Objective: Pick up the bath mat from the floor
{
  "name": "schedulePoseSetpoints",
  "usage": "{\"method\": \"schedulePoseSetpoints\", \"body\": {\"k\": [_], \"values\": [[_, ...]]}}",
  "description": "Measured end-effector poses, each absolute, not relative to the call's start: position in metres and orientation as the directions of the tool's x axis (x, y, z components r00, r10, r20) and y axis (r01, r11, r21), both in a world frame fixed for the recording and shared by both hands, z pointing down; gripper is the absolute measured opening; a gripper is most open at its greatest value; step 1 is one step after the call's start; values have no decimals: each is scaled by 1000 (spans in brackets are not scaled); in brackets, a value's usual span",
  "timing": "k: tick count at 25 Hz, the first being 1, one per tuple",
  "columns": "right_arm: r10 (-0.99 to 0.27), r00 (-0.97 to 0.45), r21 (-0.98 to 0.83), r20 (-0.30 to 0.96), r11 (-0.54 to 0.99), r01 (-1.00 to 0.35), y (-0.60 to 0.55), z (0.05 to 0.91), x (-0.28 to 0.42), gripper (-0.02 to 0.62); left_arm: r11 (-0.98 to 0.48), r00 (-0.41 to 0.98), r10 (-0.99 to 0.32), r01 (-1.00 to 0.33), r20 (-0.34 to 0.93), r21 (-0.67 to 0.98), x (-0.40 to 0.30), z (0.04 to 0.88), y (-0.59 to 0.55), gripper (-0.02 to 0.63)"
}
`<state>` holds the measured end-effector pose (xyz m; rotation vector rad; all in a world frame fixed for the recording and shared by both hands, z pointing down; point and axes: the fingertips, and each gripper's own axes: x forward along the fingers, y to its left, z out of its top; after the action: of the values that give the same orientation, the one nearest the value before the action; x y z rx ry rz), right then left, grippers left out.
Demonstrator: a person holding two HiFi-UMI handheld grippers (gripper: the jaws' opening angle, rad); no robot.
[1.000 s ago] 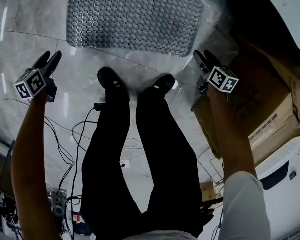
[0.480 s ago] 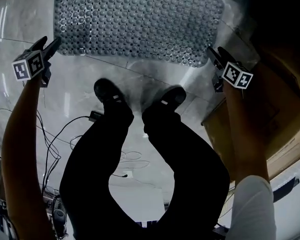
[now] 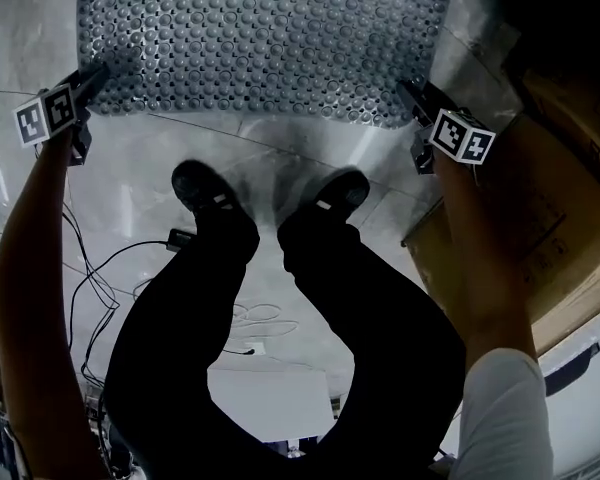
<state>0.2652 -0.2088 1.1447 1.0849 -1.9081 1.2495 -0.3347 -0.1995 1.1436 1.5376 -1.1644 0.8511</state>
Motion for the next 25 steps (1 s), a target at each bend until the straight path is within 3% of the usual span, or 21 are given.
{"method": "schedulePoseSetpoints", "body": {"k": [2, 3, 5, 8, 16, 25], "values": [[-246, -488, -433, 838, 245, -867, -202, 1147, 256, 197, -18, 255, -257, -966, 932, 260, -339, 1144, -197, 248], [-231, -480, -427, 846, 244, -871, -200, 1147, 254, 183, 7, 241, -255, -968, 936, 251, -342, 1142, -195, 198], [-241, -452, -411, 859, 202, -889, -201, 1143, 257, 57, 37, 236, -261, -966, 936, 254, -344, 1135, -196, 76], [-275, -444, -421, 853, 143, -896, -205, 1125, 257, 43, 16, 250, -260, -965, 933, 264, -342, 1119, -198, 23], [-410, -415, -397, 812, 132, -908, -209, 1011, 212, 37, -81, 385, -317, -922, 867, 379, -303, 1011, -205, 15], [-351, -458, -457, 817, 91, -885, -172, 826, 134, 35, -147, 522, -292, -853, 802, 501, -261, 808, -173, 14]]}}
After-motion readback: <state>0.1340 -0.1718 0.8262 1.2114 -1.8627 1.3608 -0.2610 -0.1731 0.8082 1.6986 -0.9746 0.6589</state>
